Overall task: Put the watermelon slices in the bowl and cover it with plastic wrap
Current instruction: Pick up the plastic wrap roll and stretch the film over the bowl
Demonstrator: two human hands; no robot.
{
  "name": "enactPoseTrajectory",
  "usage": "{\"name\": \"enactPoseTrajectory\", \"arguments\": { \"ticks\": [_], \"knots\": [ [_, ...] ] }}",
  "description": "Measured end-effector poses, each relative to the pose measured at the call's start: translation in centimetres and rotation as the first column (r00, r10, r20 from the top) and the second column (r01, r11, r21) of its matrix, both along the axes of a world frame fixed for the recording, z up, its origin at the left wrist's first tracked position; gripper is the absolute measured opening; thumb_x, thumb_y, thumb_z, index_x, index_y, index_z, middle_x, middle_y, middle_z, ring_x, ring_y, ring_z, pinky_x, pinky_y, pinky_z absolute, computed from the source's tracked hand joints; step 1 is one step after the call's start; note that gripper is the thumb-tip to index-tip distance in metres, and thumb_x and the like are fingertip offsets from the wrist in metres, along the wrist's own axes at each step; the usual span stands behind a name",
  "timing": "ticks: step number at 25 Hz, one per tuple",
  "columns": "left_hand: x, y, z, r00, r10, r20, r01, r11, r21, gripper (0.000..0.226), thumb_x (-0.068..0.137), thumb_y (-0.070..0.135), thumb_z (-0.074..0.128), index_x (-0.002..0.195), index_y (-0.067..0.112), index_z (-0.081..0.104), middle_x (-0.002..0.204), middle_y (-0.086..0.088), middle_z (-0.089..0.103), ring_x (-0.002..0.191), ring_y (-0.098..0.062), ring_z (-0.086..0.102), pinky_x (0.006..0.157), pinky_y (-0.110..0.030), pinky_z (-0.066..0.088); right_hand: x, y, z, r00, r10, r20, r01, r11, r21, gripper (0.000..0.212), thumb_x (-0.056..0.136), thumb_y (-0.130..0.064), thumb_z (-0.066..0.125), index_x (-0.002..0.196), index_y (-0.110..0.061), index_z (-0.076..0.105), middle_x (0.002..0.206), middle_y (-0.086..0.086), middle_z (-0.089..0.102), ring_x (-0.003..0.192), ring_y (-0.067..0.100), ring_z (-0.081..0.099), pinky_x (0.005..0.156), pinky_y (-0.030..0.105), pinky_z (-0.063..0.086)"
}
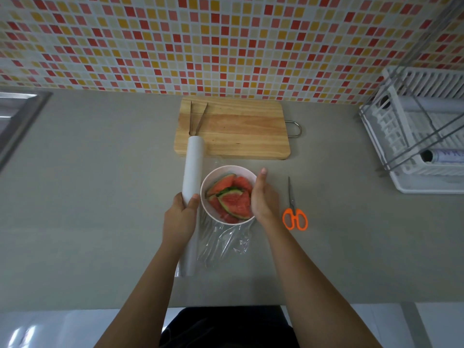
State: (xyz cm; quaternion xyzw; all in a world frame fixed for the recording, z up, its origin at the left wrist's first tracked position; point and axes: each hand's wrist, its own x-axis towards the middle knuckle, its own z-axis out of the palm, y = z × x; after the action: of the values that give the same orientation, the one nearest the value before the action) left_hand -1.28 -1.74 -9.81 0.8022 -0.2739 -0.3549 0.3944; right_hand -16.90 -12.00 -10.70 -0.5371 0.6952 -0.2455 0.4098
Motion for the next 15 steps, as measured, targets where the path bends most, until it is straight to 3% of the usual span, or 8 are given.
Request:
{"name": "enactPoseTrajectory", "arguments": {
  "ticks": [2,3,5,6,8,11,15],
  "knots": [
    [0.0,0.0,0.0,1.0,-0.007,0.017,0.007,1.0,0.005,0.023,0.093,0.041,0.047,0.099,0.02,0.054,0.084,0.003,0.058,0.085,-0.027,0.055,0.072,-0.034,0.039,-0.3,-0.6,-0.2,0.983,0.042,-0.18,-0.056,0.996,-0.072,0.081,0.081,-0.069,-0.001,0.073,-0.016,0.06,0.074,0.009,0.058,0.084,0.031,0.054,0.074,0.035,0.037],
    [0.0,0.0,0.0,1.0,-0.01,0.023,0.009,1.0,0.006,0.026,0.092,0.042,0.047,0.1,0.019,0.055,0.086,0.002,0.058,0.086,-0.028,0.056,0.072,-0.034,0.039,-0.3,-1.0,-0.5,0.983,0.042,-0.178,-0.067,0.988,-0.136,0.082,0.083,-0.065,0.002,0.084,-0.01,0.063,0.087,0.013,0.063,0.094,0.032,0.055,0.079,0.036,0.037],
    [0.1,0.0,-0.1,0.999,-0.012,0.034,0.012,1.0,0.007,0.028,0.092,0.042,0.047,0.102,0.017,0.056,0.087,0.0,0.059,0.086,-0.028,0.056,0.072,-0.033,0.039,-0.3,-1.6,-1.1,0.986,0.083,0.143,-0.061,0.987,-0.152,0.07,0.091,-0.055,0.01,0.11,-0.01,0.06,0.114,0.011,0.061,0.109,0.026,0.053,0.091,0.031,0.037],
    [0.1,0.0,-0.1,0.999,-0.013,0.043,0.013,1.0,0.007,0.028,0.092,0.042,0.048,0.101,0.016,0.056,0.087,-0.001,0.059,0.085,-0.028,0.055,0.071,-0.033,0.038,-0.2,-1.7,-1.1,0.94,0.104,0.325,-0.087,0.994,-0.066,0.064,0.094,-0.052,0.012,0.116,-0.014,0.057,0.121,0.01,0.06,0.112,0.022,0.053,0.097,0.031,0.037],
    [0.1,-0.1,-0.2,0.998,-0.016,0.065,0.016,1.0,0.004,0.027,0.092,0.041,0.048,0.098,0.015,0.055,0.084,-0.002,0.058,0.083,-0.028,0.053,0.07,-0.033,0.037,-0.2,-2.0,-1.1,0.887,0.047,0.46,-0.118,0.985,0.127,0.068,0.094,-0.056,0.01,0.115,-0.014,0.059,0.121,0.013,0.061,0.114,0.023,0.055,0.105,0.038,0.037],
    [-0.3,0.1,-0.3,0.994,-0.012,0.111,0.014,1.0,-0.019,0.027,0.092,0.041,0.046,0.098,0.016,0.054,0.085,-0.004,0.06,0.082,-0.029,0.053,0.07,-0.035,0.038,0.3,-2.1,-1.0,0.96,-0.025,0.279,-0.022,0.986,0.164,0.085,0.085,-0.069,0.007,0.115,-0.011,0.061,0.118,0.01,0.063,0.113,0.025,0.055,0.095,0.032,0.038],
    [-0.7,0.4,-0.5,0.995,0.031,0.096,-0.025,0.997,-0.067,0.028,0.092,0.041,0.046,0.105,0.018,0.055,0.092,-0.004,0.064,0.086,-0.029,0.056,0.072,-0.034,0.041,1.2,-2.0,0.6,0.978,-0.084,0.191,0.052,0.984,0.169,0.087,0.079,-0.076,0.006,0.091,-0.012,0.063,0.096,0.01,0.064,0.093,0.027,0.058,0.077,0.032,0.036]
  ]
}}
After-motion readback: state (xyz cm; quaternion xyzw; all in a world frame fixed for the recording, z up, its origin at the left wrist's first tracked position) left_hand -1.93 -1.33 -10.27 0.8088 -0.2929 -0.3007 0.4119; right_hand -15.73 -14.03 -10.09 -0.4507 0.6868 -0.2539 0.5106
